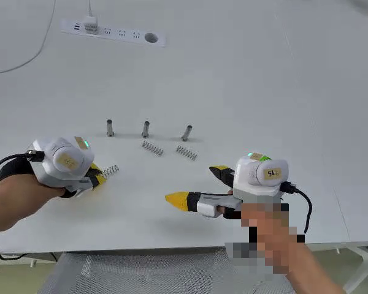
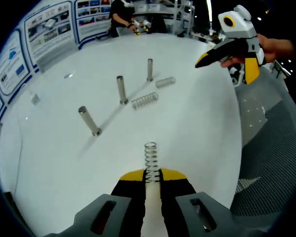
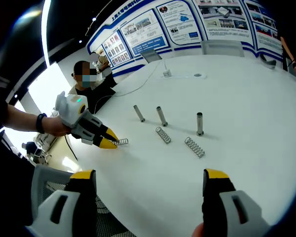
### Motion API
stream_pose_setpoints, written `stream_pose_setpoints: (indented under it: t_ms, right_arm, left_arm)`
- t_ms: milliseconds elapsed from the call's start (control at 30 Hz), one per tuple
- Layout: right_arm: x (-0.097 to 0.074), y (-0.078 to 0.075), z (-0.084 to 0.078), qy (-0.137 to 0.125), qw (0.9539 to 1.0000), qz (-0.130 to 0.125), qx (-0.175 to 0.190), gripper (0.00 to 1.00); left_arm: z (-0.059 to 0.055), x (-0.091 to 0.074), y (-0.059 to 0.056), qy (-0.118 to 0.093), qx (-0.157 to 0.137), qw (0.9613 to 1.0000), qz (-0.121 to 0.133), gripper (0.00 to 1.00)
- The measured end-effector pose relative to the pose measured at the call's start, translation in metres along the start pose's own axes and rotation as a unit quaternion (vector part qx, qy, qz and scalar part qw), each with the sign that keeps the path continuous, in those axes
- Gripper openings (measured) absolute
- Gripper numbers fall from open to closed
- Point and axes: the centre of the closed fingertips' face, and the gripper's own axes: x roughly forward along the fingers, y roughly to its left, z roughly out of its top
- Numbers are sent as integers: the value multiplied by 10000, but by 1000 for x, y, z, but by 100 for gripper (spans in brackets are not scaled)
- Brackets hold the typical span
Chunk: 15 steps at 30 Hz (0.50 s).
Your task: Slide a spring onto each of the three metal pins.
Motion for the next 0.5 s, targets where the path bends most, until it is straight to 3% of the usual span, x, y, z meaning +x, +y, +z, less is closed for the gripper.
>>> stream_pose_setpoints:
  t_ms: [500]
  right_arm:
    - [1,2,0,-9,10000,66,61,90]
  left_arm:
    - [14,-7,-10,-143,96,9998,-51,10]
